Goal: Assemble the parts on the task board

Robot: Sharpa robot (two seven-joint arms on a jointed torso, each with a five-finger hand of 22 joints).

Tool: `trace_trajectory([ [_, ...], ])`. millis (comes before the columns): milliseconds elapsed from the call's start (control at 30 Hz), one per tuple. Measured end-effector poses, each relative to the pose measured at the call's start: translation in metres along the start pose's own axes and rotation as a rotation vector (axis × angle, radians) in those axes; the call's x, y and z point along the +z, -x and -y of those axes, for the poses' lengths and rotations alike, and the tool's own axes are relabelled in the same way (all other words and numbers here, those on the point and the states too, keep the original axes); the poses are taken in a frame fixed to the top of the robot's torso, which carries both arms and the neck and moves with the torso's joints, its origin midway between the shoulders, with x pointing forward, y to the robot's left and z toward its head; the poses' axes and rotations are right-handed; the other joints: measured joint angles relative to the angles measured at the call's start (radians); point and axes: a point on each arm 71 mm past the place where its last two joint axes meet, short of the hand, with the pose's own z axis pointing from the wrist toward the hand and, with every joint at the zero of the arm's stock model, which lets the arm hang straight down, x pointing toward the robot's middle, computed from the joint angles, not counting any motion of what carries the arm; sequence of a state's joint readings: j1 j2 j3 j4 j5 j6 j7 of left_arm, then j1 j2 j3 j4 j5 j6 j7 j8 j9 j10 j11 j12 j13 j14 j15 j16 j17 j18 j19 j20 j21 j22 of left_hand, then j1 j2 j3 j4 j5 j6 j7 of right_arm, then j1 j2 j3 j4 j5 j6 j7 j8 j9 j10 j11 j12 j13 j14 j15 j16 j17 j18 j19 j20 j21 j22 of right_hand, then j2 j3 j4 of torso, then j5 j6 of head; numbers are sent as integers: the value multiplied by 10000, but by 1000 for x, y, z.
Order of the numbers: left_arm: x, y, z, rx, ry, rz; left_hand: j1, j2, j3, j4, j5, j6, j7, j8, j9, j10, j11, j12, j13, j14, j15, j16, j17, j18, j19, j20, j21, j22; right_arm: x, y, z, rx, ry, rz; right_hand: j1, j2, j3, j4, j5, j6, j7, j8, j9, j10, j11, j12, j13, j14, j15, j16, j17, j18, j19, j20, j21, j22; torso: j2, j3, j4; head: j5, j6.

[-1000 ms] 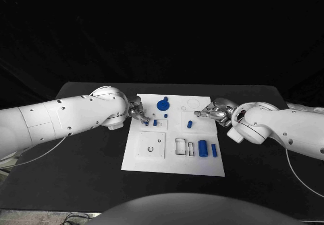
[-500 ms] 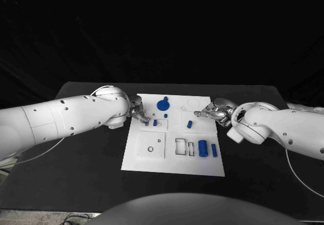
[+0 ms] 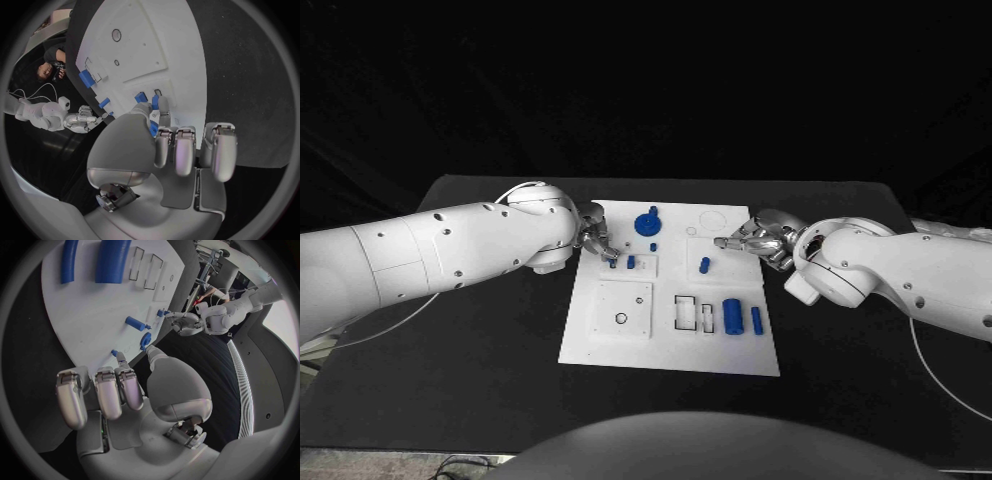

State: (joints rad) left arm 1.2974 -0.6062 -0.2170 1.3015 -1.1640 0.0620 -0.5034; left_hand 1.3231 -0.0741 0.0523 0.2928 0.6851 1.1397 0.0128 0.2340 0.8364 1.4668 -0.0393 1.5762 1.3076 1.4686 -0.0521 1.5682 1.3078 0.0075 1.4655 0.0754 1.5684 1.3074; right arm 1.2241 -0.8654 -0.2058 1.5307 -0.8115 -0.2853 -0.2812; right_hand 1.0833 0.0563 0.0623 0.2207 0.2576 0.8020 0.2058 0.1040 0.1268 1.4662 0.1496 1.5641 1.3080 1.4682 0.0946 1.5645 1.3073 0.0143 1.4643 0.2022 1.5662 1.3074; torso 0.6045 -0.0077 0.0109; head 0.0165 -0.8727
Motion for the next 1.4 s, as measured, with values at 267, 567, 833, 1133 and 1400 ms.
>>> trace_trajectory([
  [267,0,0,0,41,35,-42,0,0,0,0,-37,0,1,-1,-3,0,0,0,0,0,0,0,-1,0,0,0,0,0,0,0,0,-1,3,-4,0,0,0,0,0,0,0,0,0,0,0,0,-1,0,0,0,0,0,0,0,0,-1,-1,0,5,-13,1],
  [567,0,-1,1,84,48,-95,0,0,32,-32,-95,0,1,-4,-8,0,0,0,0,0,0,0,-1,0,0,0,0,0,0,0,0,-1,3,-6,0,0,0,0,0,0,0,0,-1,0,0,0,-2,0,0,0,8,-1,0,0,0,7,-3,-3,5,-7,1],
  [833,0,-2,2,129,57,-159,34,35,32,-32,-145,-16,17,-6,-3,0,0,0,0,0,0,0,-2,0,0,0,0,0,0,0,0,-1,2,-7,0,0,0,0,0,0,0,0,-1,0,0,0,-3,0,0,0,7,-1,0,0,0,7,-3,-2,5,-2,1],
  [1133,1,-2,2,162,85,-209,45,45,61,-6,-255,-16,17,-7,0,0,0,0,0,0,0,0,-3,0,0,0,0,0,0,0,0,-2,1,-11,0,0,0,0,0,0,0,0,-2,0,0,0,-4,0,0,0,6,0,0,0,0,6,-4,0,5,-22,1],
  [1400,1,-2,2,172,120,-231,59,60,89,-34,-260,-16,17,-25,-3,0,1,0,0,0,0,0,-3,0,0,0,0,0,0,-1,0,-6,6,-26,0,0,0,0,0,0,0,0,6,0,0,0,-5,0,0,0,5,0,0,0,0,5,-5,1,5,-40,1],
])
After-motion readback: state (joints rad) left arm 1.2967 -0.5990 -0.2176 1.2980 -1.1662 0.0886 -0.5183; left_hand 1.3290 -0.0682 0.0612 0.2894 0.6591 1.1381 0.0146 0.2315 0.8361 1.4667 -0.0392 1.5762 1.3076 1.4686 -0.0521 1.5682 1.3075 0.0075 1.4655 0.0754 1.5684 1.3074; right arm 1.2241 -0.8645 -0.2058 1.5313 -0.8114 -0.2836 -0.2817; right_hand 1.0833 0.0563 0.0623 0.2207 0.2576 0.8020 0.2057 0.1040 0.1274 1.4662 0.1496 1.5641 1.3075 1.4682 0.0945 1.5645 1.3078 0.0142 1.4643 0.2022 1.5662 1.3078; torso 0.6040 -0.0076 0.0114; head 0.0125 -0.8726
